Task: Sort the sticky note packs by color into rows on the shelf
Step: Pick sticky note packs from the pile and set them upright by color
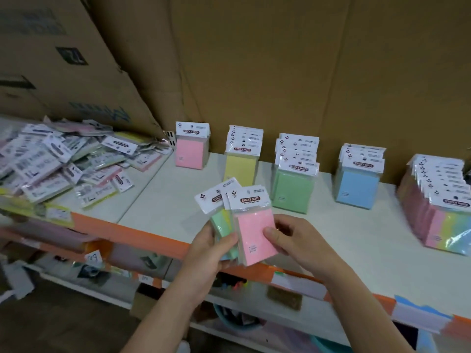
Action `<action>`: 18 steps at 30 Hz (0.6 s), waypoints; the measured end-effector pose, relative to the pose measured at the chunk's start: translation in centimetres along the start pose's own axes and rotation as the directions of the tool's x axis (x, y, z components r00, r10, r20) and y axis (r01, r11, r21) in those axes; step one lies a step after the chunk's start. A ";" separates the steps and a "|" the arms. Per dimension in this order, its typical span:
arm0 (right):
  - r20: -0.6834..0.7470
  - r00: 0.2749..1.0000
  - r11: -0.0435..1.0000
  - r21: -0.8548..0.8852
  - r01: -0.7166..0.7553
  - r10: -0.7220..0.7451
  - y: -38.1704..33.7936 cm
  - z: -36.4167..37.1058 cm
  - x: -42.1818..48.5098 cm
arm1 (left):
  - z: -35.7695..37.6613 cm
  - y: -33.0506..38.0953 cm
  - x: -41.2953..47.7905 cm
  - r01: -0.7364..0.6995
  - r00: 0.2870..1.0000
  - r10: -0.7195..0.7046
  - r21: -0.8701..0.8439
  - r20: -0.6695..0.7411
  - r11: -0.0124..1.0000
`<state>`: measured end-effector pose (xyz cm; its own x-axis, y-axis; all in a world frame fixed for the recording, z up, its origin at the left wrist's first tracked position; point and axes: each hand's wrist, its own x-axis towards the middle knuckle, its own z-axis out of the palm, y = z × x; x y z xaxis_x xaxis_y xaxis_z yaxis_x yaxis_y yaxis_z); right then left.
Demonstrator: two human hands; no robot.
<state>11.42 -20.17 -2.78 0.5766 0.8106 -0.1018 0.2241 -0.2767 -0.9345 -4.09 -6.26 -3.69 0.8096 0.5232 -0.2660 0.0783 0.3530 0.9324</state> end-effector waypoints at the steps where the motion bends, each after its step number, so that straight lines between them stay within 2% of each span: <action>1: 0.000 1.000 1.000 -0.009 -0.005 0.005 -0.4 0.8 0.5 | -0.8 0.3 0.2 -0.006 1.000 0.006 0.014 -0.012 1.000; 6: -0.015 0.999 0.999 0.005 -0.050 0.050 -2.9 5.2 3.7 | -7.1 1.9 1.9 -0.046 0.991 0.050 0.032 -0.126 0.998; 8: -0.108 0.993 0.999 0.016 -0.046 0.048 -4.0 6.8 5.8 | -10.1 2.7 2.6 -0.049 0.981 0.053 0.027 -0.187 0.998; 11: -0.315 0.946 0.997 -0.014 -0.079 0.070 -5.5 9.2 10.4 | -14.5 4.0 3.5 -0.045 0.970 0.056 0.050 -0.238 0.998; 15: -0.403 0.915 0.973 -0.197 -0.119 0.030 -6.8 12.6 17.2 | -18.8 5.3 3.9 -0.002 0.983 0.013 0.058 -0.185 0.998; 18: -0.455 0.889 0.950 -0.255 -0.180 0.046 -6.9 14.4 20.7 | -20.4 5.7 3.8 0.023 0.993 -0.015 0.067 -0.116 0.997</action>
<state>10.50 5.94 -3.33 0.8807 0.4732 0.0216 0.3094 -0.5402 -0.7826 -12.47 13.60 -4.38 0.7352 0.6046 -0.3065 0.1357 0.3118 0.9404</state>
